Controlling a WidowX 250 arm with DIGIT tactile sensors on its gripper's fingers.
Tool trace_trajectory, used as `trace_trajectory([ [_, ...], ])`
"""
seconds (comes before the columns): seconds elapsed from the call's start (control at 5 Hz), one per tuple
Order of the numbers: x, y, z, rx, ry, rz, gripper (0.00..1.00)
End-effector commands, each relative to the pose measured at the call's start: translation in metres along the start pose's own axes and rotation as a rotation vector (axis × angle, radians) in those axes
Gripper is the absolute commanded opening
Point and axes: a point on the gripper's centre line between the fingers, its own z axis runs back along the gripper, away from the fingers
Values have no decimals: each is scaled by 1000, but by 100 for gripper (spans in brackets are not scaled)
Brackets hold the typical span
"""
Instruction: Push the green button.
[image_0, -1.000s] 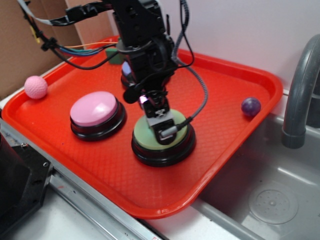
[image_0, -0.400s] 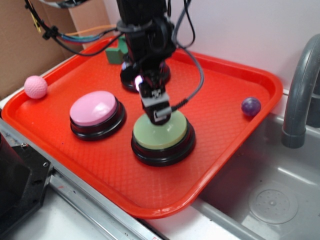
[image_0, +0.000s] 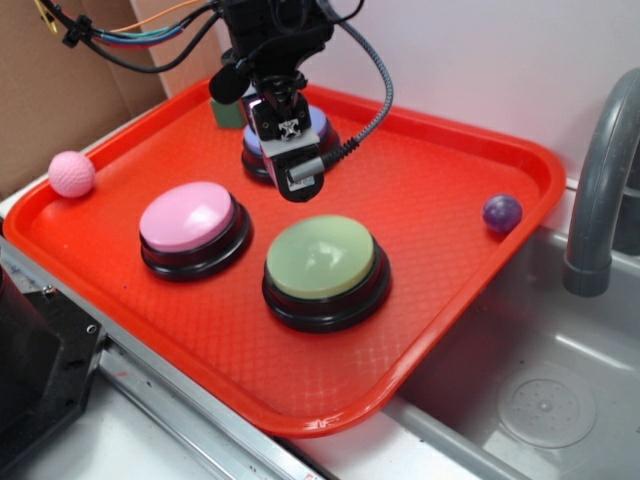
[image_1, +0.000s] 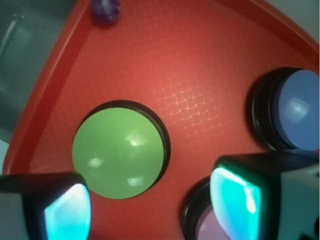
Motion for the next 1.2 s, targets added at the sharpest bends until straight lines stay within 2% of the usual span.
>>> trace_trajectory([
  [0.0, 2, -10, 41, -12, -46, 43, 100],
  [0.2, -1, -9, 47, -39, -3, 81, 100],
  [0.4, -14, -14, 64, -34, -36, 109, 100],
  [0.8, -21, -19, 83, -3, -59, 118, 100],
  [1.0, -25, -22, 90, -18, -87, 112, 100],
])
